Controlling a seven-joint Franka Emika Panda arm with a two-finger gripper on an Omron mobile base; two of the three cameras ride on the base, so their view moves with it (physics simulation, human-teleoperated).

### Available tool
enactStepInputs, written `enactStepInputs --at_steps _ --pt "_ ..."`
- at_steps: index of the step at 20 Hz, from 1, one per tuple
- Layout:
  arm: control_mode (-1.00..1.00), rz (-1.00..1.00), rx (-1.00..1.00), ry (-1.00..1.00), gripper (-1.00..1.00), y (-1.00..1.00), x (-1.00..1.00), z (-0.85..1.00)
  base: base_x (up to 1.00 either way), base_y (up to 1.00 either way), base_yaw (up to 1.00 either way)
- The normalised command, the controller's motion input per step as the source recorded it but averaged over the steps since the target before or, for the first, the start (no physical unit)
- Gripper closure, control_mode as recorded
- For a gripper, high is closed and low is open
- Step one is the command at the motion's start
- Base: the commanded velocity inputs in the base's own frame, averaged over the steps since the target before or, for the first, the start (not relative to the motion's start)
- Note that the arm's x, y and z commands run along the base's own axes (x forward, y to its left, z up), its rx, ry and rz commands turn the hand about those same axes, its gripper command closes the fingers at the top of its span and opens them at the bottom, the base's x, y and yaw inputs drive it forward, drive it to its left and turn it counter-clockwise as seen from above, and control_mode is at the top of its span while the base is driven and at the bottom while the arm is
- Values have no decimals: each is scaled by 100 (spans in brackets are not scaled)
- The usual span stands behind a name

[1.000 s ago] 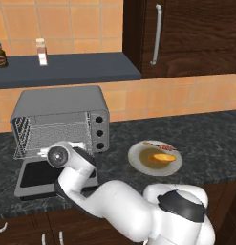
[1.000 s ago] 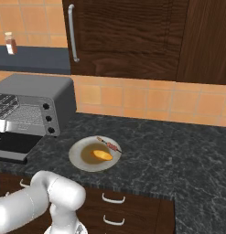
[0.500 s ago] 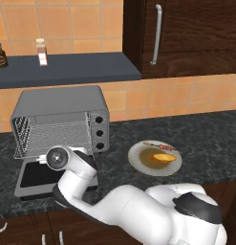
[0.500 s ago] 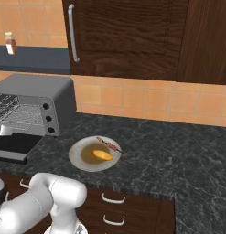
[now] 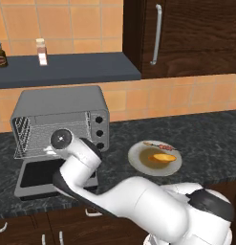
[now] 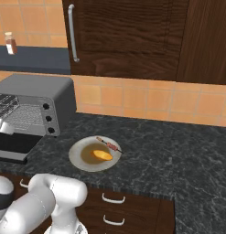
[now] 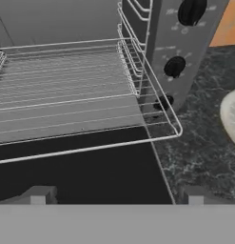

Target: Pick up the kebab skewer and baguette bread, and place them inside the toaster oven. Close the toaster oven door and start by setting the timer.

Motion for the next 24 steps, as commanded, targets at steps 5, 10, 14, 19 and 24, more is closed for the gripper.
enactStepInputs --at_steps 5,10,14,19,24 --pt "-100 -16 0 22 -100 -56 -1 22 0 0 0" --pt "-100 -7 0 19 -100 -100 -26 5 0 0 0" --pt "-100 0 0 18 -100 -100 -38 3 0 0 0" --pt "-100 0 0 21 -100 -100 -7 27 0 0 0" --pt "-100 11 1 8 -100 -100 3 8 0 0 0"
